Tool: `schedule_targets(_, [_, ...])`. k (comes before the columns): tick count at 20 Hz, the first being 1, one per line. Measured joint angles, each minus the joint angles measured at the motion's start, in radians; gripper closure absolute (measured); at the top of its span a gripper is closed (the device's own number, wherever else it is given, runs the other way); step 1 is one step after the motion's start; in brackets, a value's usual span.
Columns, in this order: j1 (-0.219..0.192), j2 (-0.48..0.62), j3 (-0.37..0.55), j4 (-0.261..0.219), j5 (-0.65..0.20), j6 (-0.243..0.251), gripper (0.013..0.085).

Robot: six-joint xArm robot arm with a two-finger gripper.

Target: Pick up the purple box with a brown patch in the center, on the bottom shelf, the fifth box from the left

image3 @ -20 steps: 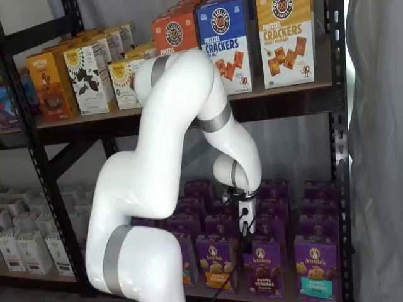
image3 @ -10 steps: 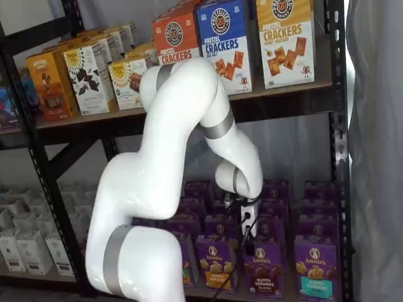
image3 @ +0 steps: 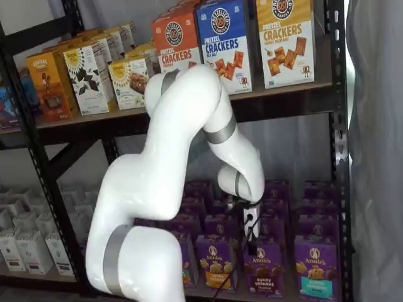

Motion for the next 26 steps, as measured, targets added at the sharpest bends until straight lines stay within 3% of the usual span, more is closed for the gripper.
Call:
schedule_targets(10, [-0.014, 0.083, -0.107, -0.103, 0.02, 0.082, 0.013])
schedule_targets(14, [-0.02, 0.13, -0.164, -0.195, 0.041, 0.16, 0.013])
schedule_targets(17, [-0.02, 0.151, -0.185, -0.231, 0.048, 0.192, 0.013])
schedule_targets(26, [-0.012, 0.184, -0.203, -0.232, 0.016, 0.2, 0.013])
